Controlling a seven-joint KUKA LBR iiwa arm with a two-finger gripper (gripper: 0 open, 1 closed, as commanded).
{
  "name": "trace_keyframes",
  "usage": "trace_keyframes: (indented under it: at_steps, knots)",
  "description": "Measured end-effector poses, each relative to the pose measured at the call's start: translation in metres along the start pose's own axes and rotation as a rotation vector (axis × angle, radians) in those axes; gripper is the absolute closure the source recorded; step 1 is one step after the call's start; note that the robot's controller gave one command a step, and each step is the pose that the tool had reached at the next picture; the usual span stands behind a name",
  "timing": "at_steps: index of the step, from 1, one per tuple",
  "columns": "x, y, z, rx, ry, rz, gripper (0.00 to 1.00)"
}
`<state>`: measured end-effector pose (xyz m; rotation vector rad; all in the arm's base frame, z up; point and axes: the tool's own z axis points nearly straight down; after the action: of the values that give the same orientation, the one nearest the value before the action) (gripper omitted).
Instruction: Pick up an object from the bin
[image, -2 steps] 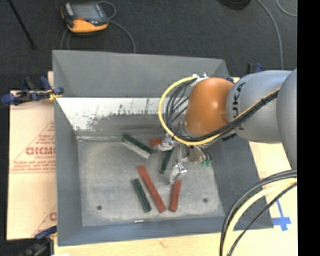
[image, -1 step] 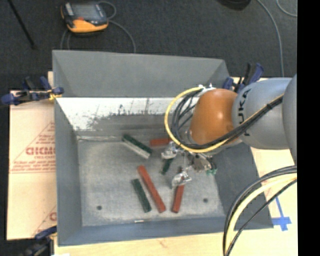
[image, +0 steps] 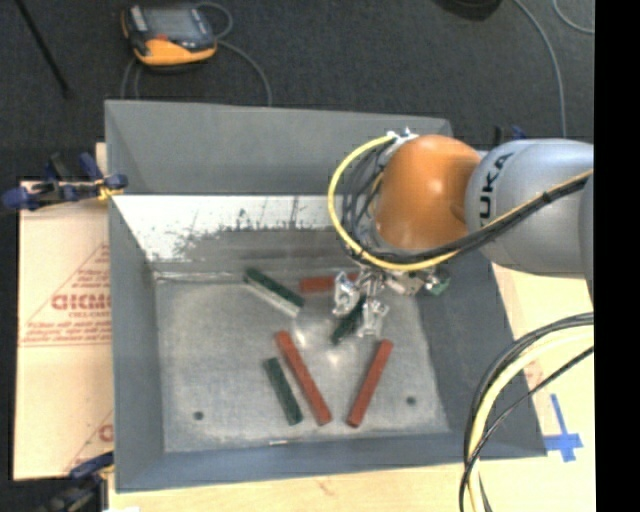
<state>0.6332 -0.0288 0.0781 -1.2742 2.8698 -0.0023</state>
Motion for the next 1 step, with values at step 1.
trace_keyframes:
  at_steps: [1]
  knots:
    - [-0.0001, 0.0, 0.0, 0.0, 0.0, 0.001, 1.0]
